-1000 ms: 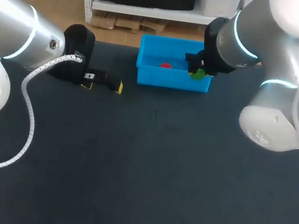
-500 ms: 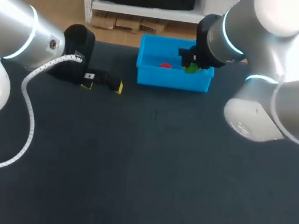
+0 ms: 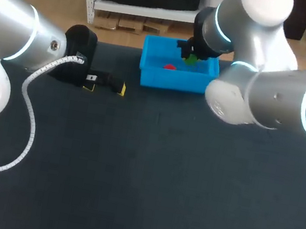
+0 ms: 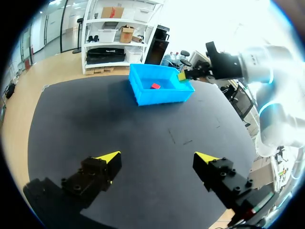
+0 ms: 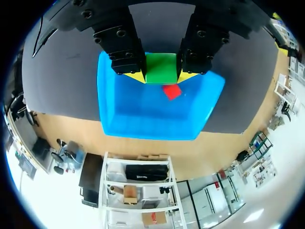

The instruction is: Use the left arm to pick the red cube and place it into the blue plastic box first, then use the right arm to grasp the green cube and put it into the same blue plastic box after the first action is fully finished.

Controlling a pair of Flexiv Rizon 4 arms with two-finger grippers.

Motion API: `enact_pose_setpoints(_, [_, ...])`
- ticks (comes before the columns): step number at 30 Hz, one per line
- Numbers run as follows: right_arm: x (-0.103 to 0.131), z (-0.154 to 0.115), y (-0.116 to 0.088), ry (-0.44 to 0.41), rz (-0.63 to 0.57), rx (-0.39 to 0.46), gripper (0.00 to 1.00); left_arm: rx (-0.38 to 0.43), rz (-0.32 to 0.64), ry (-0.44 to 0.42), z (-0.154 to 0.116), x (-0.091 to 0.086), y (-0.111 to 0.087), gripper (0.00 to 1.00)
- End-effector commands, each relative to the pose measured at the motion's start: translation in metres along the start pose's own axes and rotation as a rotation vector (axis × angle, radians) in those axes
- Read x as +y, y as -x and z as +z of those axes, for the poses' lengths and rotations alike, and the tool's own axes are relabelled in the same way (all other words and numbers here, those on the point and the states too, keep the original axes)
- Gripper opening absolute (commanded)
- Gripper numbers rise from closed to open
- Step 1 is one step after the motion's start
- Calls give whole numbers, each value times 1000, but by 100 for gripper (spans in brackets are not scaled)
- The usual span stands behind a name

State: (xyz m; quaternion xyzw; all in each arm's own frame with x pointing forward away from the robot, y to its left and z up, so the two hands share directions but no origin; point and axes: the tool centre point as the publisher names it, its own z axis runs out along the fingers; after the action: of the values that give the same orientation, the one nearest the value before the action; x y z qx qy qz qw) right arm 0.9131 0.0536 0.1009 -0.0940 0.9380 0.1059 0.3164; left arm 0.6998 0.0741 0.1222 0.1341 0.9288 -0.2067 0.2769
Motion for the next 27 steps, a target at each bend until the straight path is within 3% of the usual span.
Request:
enact_pose_setpoints(1, [-1, 31, 12, -9, -7, 9, 0, -2, 2, -9, 0, 2, 0, 100])
enact_pose_setpoints(12, [-19, 60, 13, -39, 19, 3, 0, -2, 2, -9, 0, 2, 0, 100])
enact_pose_setpoints(27, [-23, 73, 13, -62, 33, 53, 0, -2, 2, -9, 0, 2, 0, 100])
